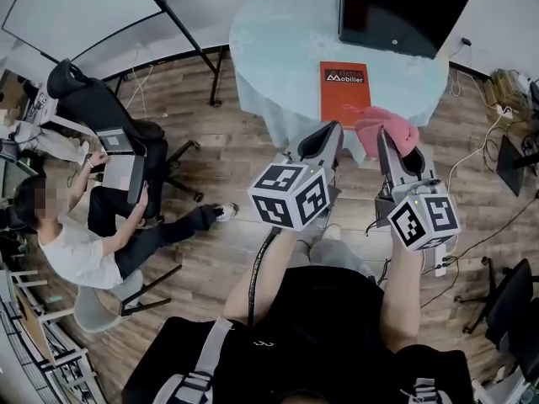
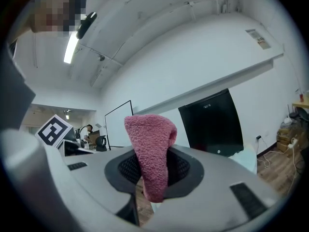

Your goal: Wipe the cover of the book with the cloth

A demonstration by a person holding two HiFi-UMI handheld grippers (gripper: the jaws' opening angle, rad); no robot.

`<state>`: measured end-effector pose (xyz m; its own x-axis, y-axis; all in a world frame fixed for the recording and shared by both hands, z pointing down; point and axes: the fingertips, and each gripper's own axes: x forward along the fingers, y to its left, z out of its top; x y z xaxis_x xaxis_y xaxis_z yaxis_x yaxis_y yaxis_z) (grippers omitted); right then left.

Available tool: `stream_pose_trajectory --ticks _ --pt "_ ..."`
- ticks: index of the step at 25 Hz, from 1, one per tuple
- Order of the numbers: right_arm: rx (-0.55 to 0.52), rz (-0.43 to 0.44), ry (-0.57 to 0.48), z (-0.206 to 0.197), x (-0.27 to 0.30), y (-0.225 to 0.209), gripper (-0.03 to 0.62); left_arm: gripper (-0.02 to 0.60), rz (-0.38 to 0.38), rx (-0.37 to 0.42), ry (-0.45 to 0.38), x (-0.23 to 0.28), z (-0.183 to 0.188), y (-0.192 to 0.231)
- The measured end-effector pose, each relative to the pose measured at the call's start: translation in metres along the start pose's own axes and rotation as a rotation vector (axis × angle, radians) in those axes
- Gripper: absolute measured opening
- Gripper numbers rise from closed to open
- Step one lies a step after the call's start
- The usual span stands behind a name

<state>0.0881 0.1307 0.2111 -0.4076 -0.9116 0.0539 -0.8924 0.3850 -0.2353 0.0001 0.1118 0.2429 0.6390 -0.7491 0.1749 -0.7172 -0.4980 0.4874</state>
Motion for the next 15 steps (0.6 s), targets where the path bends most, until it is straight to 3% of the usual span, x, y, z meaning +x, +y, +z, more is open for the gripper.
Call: stream_pose_trajectory --ticks 5,10,15 --pt "-0.006 0.031 -0.022 0.018 0.012 -0.025 0.089 0.012 0.064 -0.01 -0.013 0.024 0.007 0.001" --pt "-0.017 0.041 -0.029 0.028 0.015 -0.042 0.089 0.012 0.026 0.022 -0.067 0.046 0.021 -0.023" --pt "0.01 0.046 -0.015 0.022 0.028 -0.059 0.089 0.012 0.095 0.003 -0.077 0.055 0.02 -0.001"
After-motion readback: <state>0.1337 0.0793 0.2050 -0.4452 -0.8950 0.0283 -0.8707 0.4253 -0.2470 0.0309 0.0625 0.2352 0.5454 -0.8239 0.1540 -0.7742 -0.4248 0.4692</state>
